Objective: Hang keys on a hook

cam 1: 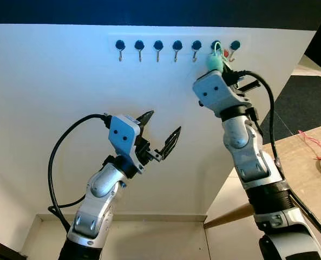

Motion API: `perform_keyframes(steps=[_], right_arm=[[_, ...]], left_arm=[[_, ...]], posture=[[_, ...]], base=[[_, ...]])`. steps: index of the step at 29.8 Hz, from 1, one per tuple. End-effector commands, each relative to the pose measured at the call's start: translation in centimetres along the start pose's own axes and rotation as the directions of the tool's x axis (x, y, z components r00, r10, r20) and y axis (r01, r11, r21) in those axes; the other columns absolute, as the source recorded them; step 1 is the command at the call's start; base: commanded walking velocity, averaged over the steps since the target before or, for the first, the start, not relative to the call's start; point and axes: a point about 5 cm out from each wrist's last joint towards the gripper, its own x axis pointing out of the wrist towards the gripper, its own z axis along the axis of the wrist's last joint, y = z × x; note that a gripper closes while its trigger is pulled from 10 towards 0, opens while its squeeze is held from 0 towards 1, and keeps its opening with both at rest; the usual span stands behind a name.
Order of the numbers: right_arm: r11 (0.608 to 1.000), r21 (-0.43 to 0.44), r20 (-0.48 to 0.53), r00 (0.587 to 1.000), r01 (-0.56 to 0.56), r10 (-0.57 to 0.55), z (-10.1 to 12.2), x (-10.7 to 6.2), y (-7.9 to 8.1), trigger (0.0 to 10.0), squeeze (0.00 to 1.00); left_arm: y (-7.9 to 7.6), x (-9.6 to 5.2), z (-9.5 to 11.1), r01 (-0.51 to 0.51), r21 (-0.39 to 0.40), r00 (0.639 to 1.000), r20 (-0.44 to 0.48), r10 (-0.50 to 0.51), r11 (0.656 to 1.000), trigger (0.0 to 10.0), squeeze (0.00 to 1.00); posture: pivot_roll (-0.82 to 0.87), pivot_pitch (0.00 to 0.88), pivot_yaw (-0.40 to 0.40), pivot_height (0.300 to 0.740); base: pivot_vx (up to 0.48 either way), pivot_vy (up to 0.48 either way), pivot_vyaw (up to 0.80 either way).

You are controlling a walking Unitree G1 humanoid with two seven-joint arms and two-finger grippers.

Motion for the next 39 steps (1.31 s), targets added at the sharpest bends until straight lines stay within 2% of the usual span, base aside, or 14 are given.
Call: perform_keyframes(steps=[1, 4, 17, 22, 29, 32, 37, 39], right_arm=[[0.999, -0.021, -0.013, 0.999, -0.044, 0.044, -0.1, 0.0, 0.7, 10.0, 0.00], [0.997, -0.044, -0.025, 0.998, -0.065, 0.064, -0.3, -0.2, 1.0, 10.0, 0.00], [0.994, -0.051, -0.054, 0.995, -0.092, 0.089, -0.5, -0.7, 1.4, 10.0, 0.00], [0.992, -0.062, -0.088, 0.991, -0.109, 0.103, -1.0, -0.7, 1.4, 10.0, 0.00], [0.988, -0.075, -0.115, 0.985, -0.136, 0.127, -1.7, -0.8, 1.7, 10.0, 0.00], [0.987, -0.049, -0.125, 0.982, -0.150, 0.143, -1.8, -0.9, 1.9, 10.0, 0.00], [0.978, 0.117, -0.134, 0.973, -0.174, 0.189, -2.0, -1.1, 2.4, 10.0, 0.00], [0.978, 0.117, -0.134, 0.973, -0.174, 0.189, -2.0, -1.1, 2.4, 10.0, 0.00]], left_arm=[[-0.4, 0.3, 0.6, 0.006, -0.005, 0.999, 0.038, -0.006, 1.000, 10.0, 0.00], [-0.7, 0.7, 1.5, 0.040, 0.001, 0.996, 0.085, -0.040, 0.999, 10.0, 0.00], [-1.1, 1.2, 2.1, 0.083, 0.015, 0.991, 0.100, -0.084, 0.996, 10.0, 0.00], [-1.6, 1.4, 2.8, 0.115, -0.004, 0.984, 0.136, -0.113, 0.993, 10.0, 0.00], [-2.3, 1.9, 3.8, 0.190, 0.024, 0.969, 0.154, -0.192, 0.981, 10.0, 0.00], [-2.4, 1.9, 3.7, 0.200, 0.046, 0.970, 0.136, -0.204, 0.979, 10.0, 0.00], [-2.4, 1.8, 3.6, 0.199, 0.053, 0.970, 0.129, -0.204, 0.979, 10.0, 0.00], [-2.4, 1.8, 3.6, 0.199, 0.053, 0.970, 0.129, -0.204, 0.979, 10.0, 0.00]], posture=[[-0.02, 0.081, -0.042, 0.740], [-0.02, 0.082, -0.043, 0.740], [-0.02, 0.085, -0.038, 0.740], [-0.02, 0.085, -0.037, 0.740], [-0.02, 0.086, -0.036, 0.740], [-0.02, 0.086, -0.037, 0.740], [-0.02, 0.086, -0.037, 0.740], [-0.02, 0.086, -0.037, 0.740]], base=[[0.000, 0.000, 0.00], [0.000, 0.000, 0.00], [0.000, 0.000, 0.00], [0.000, 0.000, 0.00], [0.000, 0.000, 0.00], [0.000, 0.000, 0.00], [0.000, 0.000, 0.00], [0.000, 0.000, 0.00]])
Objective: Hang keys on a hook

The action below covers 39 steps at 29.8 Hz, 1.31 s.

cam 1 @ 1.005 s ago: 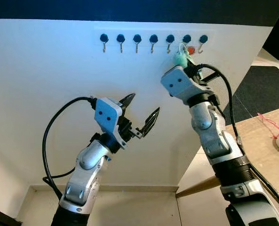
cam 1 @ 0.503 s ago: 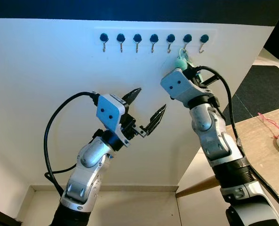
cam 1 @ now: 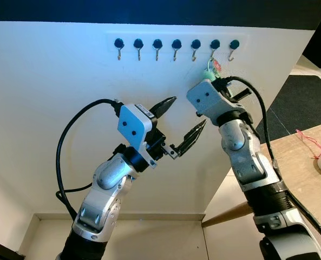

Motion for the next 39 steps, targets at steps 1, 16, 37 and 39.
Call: perform_keyframes(steps=[1, 16, 37, 39], right_arm=[[0.998, 0.040, -0.035, 0.999, -0.040, 0.041, -1.0, -0.4, 0.7, 10.0, 0.02], [0.999, 0.011, -0.049, 0.998, -0.044, 0.045, -1.2, -0.3, 0.7, 10.0, 0.00], [0.991, 0.079, -0.107, 0.987, -0.110, 0.119, -6.9, -10.1, 5.8, 10.0, 0.00], [0.964, 0.193, -0.252, 0.940, -0.184, 0.230, -10.4, -13.0, 8.4, 10.0, 0.00]], left_arm=[[-0.2, 0.1, 0.3, 0.019, 0.020, 1.000, -0.001, -0.019, 1.000, 10.0, 0.00], [-0.1, 0.1, 0.3, 0.010, 0.026, 1.000, 0.000, -0.010, 1.000, 10.0, 0.00], [4.1, -5.8, -3.7, -0.382, 0.154, 0.908, -0.123, 0.401, 0.911, 10.0, 0.00], [4.8, -9.7, -7.5, -0.464, 0.192, 0.810, -0.304, 0.502, 0.865, 10.0, 0.00]], posture=[[-0.01, 0.085, -0.037, 0.740], [-0.01, 0.083, -0.036, 0.740], [0.00, 0.105, -0.018, 0.740], [0.00, 0.102, -0.008, 0.740]], base=[[0.000, 0.000, 0.00], [0.000, 0.000, 0.00], [0.000, 0.000, 0.00], [0.000, 0.000, 0.00]])
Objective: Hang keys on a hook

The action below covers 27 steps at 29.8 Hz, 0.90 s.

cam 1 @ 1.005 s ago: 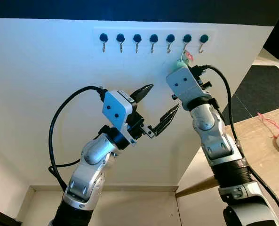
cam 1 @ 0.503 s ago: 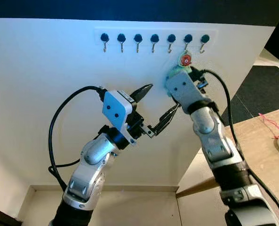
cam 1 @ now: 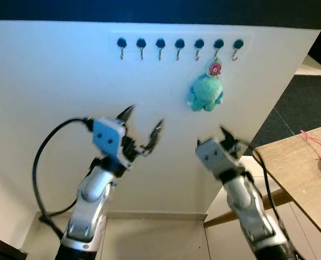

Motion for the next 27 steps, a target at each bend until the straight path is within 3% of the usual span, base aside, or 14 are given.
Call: perform_keyframes(steps=[1, 3, 6, 8, 9, 11, 13, 14, 16, 17, 19, 22, 24, 27], right_arm=[[0.996, 0.060, -0.103, 0.992, -0.060, 0.066, -2.5, -1.3, 1.7, 10.0, 0.00], [0.965, 0.221, -0.271, 0.942, -0.139, 0.198, -6.4, -3.5, 4.6, 10.0, 0.00], [0.944, 0.297, -0.340, 0.907, -0.145, 0.247, -7.8, -4.5, 5.7, 10.0, 0.00], [0.908, 0.407, -0.475, 0.826, -0.100, 0.304, -10.2, -6.3, 7.1, 10.0, 0.00], [0.908, 0.407, -0.475, 0.826, -0.100, 0.304, -10.2, -6.3, 7.1, 10.0, 0.00], [0.874, 0.486, -0.566, 0.761, -0.002, 0.316, -11.6, -7.7, 7.6, 10.0, 0.00], [0.862, 0.506, -0.586, 0.747, 0.034, 0.315, -11.9, -8.0, 7.7, 10.0, 0.00], [0.855, 0.515, -0.608, 0.729, 0.062, 0.314, -12.3, -8.4, 7.8, 10.0, 0.00], [0.848, 0.526, -0.616, 0.719, 0.069, 0.323, -12.5, -8.7, 8.1, 10.0, 0.00], [0.848, 0.526, -0.616, 0.719, 0.069, 0.323, -12.5, -8.7, 8.1, 10.0, 0.00], [0.827, 0.560, -0.626, 0.678, 0.047, 0.385, -12.9, -9.7, 9.1, 10.0, 0.00], [0.817, 0.575, -0.626, 0.663, 0.036, 0.411, -13.0, -10.0, 9.4, 10.0, 0.00], [0.769, 0.635, -0.639, 0.610, 0.073, 0.469, -13.3, -11.0, 10.3, 10.0, 0.00], [0.751, 0.652, -0.655, 0.580, 0.110, 0.484, -13.6, -11.8, 10.6, 10.0, 0.00]], left_arm=[[0.9, -1.6, -3.0, -0.049, 0.017, 0.989, -0.138, 0.050, 0.999, 10.0, 0.00], [1.7, -4.9, -7.6, -0.074, 0.050, 0.934, -0.346, 0.087, 0.996, 10.0, 0.00], [1.8, -6.4, -9.2, -0.067, 0.070, 0.903, -0.420, 0.090, 0.995, 10.0, 0.00], [2.1, -9.2, -12.3, -0.118, 0.069, 0.820, -0.555, 0.136, 0.991, 10.0, 0.00], [2.1, -9.2, -12.3, -0.118, 0.069, 0.820, -0.555, 0.136, 0.991, 10.0, 0.00], [2.5, -11.2, -14.2, -0.208, 0.076, 0.741, -0.638, 0.208, 0.975, 10.0, 0.00], [2.7, -11.7, -14.6, -0.234, 0.083, 0.721, -0.654, 0.230, 0.969, 10.0, 0.00], [2.7, -12.4, -15.3, -0.267, 0.068, 0.678, -0.696, 0.238, 0.961, 10.0, 0.00], [2.8, -13.2, -16.1, -0.299, 0.062, 0.636, -0.731, 0.247, 0.952, 10.0, 0.00], [2.8, -13.2, -16.1, -0.299, 0.062, 0.636, -0.731, 0.247, 0.952, 10.0, 0.00], [2.8, -14.6, -17.1, -0.381, 0.039, 0.566, -0.780, 0.267, 0.924, 10.0, 0.00], [2.8, -15.0, -17.4, -0.410, 0.033, 0.551, -0.787, 0.277, 0.911, 10.0, 0.00], [3.3, -15.3, -17.7, -0.477, 0.030, 0.517, -0.799, 0.308, 0.878, 10.0, 0.00], [3.3, -15.7, -18.2, -0.489, 0.020, 0.481, -0.828, 0.289, 0.872, 10.0, 0.00]], posture=[[0.00, 0.102, -0.008, 0.740], [0.01, 0.101, 0.001, 0.740], [0.02, 0.107, 0.004, 0.740], [0.02, 0.110, 0.005, 0.740], [0.02, 0.110, 0.005, 0.740], [0.03, 0.104, 0.000, 0.740], [0.03, 0.103, 0.000, 0.740], [0.03, 0.099, -0.001, 0.740], [0.03, 0.093, 0.000, 0.740], [0.03, 0.093, 0.000, 0.740], [0.02, 0.071, 0.002, 0.740], [0.02, 0.071, 0.002, 0.740], [0.02, 0.053, 0.005, 0.740], [0.02, 0.039, 0.008, 0.740]], base=[[0.000, 0.000, 0.00], [0.000, 0.000, 0.00], [0.000, 0.000, 0.00], [0.000, 0.000, 0.00], [0.000, 0.000, 0.00], [0.000, 0.000, 0.00], [0.000, 0.000, 0.00], [0.000, 0.000, 0.00], [0.000, 0.000, 0.00], [0.000, 0.000, 0.00], [0.000, 0.000, 0.00], [0.000, 0.000, 0.00], [0.000, 0.000, 0.00], [0.000, 0.000, 0.00]])
